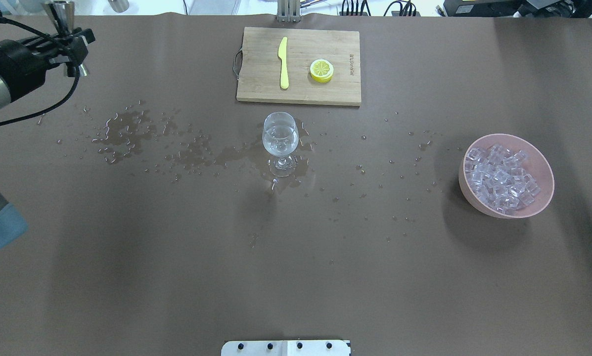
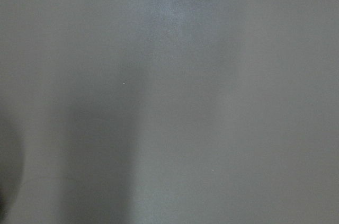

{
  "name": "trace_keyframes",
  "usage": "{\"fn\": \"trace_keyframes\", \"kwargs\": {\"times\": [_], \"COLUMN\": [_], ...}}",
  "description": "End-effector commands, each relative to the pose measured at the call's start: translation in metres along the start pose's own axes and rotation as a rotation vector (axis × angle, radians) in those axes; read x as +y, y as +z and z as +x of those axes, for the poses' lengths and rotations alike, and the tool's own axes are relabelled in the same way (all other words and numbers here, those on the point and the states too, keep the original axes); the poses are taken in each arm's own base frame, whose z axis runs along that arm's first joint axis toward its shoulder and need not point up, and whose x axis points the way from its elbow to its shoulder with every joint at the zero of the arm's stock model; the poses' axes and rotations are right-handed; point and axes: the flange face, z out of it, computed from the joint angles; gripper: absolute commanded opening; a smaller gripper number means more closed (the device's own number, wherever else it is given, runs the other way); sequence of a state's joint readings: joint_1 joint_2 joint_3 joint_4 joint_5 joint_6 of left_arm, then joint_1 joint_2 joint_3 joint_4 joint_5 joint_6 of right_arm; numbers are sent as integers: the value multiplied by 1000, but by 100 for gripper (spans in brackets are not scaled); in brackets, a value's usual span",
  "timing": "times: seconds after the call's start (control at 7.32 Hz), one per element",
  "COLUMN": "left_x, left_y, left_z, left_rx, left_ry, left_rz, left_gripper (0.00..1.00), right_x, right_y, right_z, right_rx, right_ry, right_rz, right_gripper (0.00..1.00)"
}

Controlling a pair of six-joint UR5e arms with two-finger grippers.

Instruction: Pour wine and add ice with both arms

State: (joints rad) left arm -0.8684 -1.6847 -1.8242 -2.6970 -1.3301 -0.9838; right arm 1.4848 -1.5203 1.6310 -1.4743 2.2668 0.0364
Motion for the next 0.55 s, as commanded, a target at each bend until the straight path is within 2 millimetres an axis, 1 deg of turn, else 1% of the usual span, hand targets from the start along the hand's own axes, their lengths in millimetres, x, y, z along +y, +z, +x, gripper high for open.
{"fn": "trace_keyframes", "kwargs": {"times": [0.0,0.14,0.27,0.41], "left_x": [15,27,35,44], "left_y": [-13,-11,-3,2], "left_z": [-64,-95,-111,-121], "left_rx": [-222,-356,-487,-574], "left_ry": [-74,-81,-92,-138], "left_rz": [115,138,178,189], "left_gripper": [0,0,0,0], "right_x": [-1,-1,-1,-1], "right_y": [-2,-2,-2,-2], "right_z": [-1,-1,-1,-2], "right_rx": [0,1,1,1], "right_ry": [-4,-4,-4,-5], "right_rz": [3,4,4,5], "right_gripper": [100,100,100,100]}}
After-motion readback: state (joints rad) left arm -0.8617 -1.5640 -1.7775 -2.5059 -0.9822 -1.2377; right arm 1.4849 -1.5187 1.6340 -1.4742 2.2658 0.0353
